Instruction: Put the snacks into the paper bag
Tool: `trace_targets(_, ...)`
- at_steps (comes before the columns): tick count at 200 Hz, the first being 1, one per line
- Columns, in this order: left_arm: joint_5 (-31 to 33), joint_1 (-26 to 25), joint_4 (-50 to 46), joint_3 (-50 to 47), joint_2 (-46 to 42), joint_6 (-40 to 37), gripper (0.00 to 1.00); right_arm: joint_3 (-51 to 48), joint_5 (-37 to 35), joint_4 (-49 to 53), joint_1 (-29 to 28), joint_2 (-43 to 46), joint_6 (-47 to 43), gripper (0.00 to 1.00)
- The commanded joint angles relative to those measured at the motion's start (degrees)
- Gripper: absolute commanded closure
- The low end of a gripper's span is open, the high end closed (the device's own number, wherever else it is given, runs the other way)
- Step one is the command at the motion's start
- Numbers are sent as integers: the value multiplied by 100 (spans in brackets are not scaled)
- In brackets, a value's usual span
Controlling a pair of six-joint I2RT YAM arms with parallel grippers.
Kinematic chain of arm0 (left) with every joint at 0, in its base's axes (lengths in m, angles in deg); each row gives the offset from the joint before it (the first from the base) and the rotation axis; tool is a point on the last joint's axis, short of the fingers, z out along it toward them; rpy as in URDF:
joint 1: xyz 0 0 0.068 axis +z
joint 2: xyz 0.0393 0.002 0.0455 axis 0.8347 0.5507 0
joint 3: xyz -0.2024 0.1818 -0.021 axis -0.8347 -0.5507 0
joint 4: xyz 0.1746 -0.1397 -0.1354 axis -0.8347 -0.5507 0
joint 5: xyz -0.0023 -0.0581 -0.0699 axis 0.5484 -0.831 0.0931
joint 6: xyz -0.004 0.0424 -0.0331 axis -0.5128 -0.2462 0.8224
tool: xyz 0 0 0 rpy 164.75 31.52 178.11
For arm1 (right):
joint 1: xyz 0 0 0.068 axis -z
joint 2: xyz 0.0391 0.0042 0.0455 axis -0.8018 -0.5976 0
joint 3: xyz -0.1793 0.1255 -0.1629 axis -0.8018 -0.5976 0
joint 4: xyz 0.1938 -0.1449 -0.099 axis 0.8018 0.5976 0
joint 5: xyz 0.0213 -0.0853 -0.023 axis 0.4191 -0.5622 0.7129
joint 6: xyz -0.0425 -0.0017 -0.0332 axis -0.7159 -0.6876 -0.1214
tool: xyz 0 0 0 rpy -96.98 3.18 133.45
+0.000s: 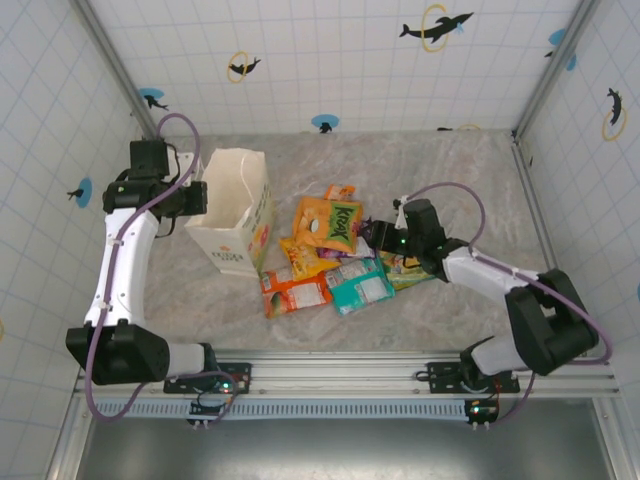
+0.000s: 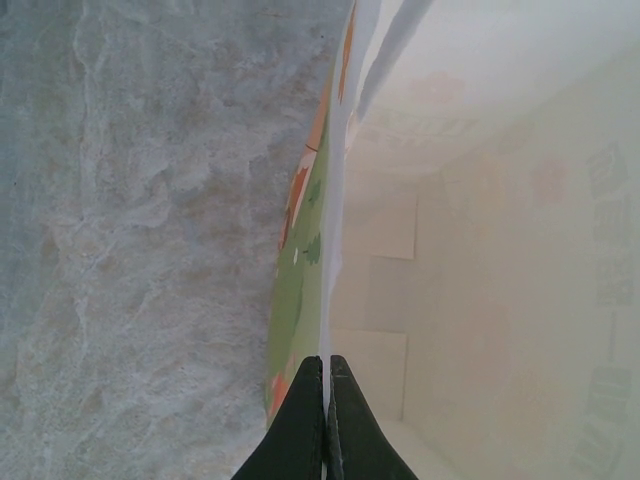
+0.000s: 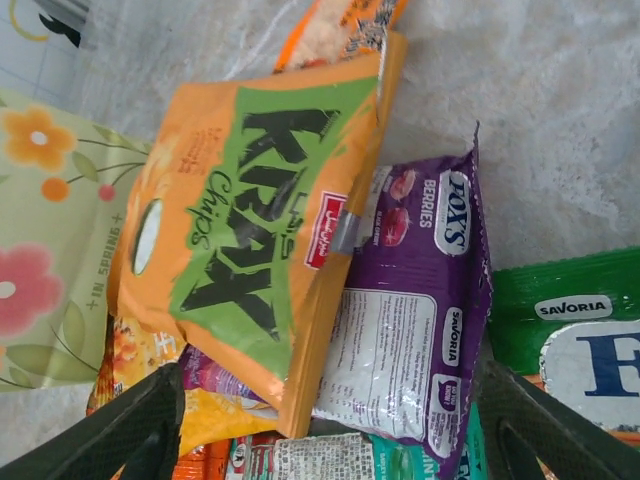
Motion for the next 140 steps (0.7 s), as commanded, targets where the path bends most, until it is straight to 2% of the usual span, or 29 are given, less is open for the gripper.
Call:
trace_targets(1, 57, 43, 167, -96, -74, 42, 100, 402, 563, -578, 57, -343, 286, 25)
trace_targets(16, 179, 41, 252, -156, -122, 113, 100, 593, 729, -788, 126, -708, 358, 27)
trace_targets(45, 513, 46, 392, -200, -228, 302, 74, 1088, 1022, -798, 220, -1372, 448, 32)
trace_targets(66, 530, 42, 475, -208, -339, 416, 66, 1319, 986, -841, 226, -1716, 518, 34)
trace_targets(102, 426, 43, 595, -219, -480, 544, 45, 1526, 996, -997, 262, -2053, 699, 36)
trace_targets(127, 230, 45, 700, -389, -600, 626, 42, 1637, 1076, -1058, 261, -2209, 811, 39)
trace_targets(140, 161, 41, 768, -524, -678, 676, 35, 1661, 1139, -1091, 271, -2279, 884, 40)
